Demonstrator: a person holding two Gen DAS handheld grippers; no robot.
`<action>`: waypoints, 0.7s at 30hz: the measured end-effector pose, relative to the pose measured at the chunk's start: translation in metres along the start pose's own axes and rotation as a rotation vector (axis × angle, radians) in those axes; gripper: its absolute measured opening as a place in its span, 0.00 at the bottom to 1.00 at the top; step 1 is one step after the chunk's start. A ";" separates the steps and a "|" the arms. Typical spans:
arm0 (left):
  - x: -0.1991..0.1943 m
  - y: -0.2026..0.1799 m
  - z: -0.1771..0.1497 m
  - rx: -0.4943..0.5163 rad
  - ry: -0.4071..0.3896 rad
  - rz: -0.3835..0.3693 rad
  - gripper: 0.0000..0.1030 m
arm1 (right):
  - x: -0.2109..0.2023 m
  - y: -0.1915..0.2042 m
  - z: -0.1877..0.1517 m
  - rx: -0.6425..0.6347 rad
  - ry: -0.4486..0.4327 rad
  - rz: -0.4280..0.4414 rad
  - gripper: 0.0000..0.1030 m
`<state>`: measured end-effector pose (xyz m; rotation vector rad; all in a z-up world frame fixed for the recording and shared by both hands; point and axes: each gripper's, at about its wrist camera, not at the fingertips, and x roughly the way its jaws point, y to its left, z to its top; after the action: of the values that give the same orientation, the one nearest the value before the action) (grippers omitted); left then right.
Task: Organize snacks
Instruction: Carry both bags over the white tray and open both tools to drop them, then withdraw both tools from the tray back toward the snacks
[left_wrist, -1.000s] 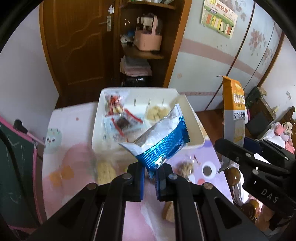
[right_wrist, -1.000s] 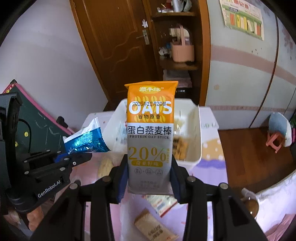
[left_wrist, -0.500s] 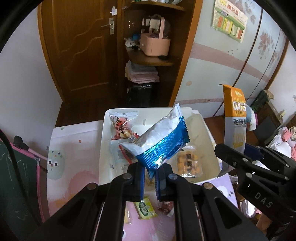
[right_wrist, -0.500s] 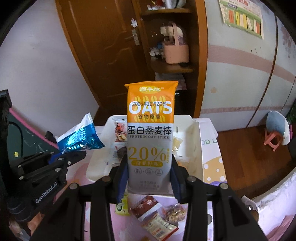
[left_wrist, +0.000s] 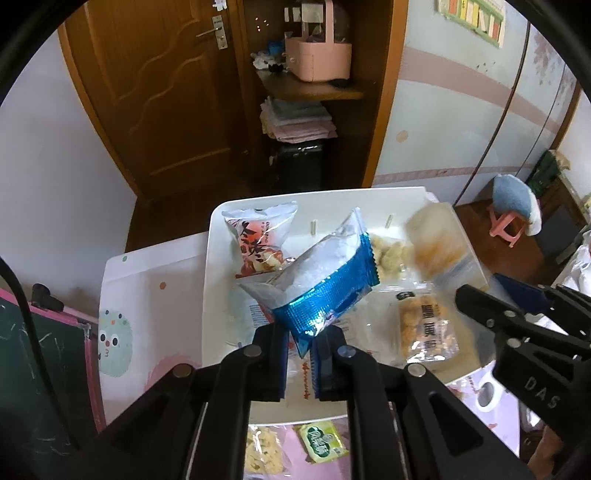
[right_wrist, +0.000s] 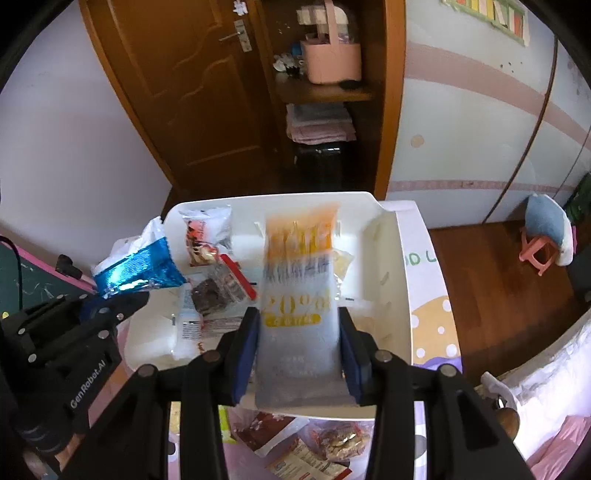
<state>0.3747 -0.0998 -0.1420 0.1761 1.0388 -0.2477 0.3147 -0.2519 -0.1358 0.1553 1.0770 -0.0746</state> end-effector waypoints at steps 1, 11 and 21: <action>0.003 0.000 0.000 0.000 0.007 0.012 0.19 | 0.002 -0.001 0.000 0.003 0.004 0.002 0.40; 0.003 0.005 -0.005 -0.054 -0.002 0.016 0.93 | 0.010 -0.014 -0.006 0.025 0.025 0.014 0.59; -0.014 0.002 -0.013 -0.064 -0.028 0.019 0.93 | -0.004 -0.018 -0.015 0.027 0.000 0.009 0.59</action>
<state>0.3578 -0.0928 -0.1357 0.1243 1.0150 -0.1989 0.2975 -0.2675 -0.1413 0.1844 1.0757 -0.0805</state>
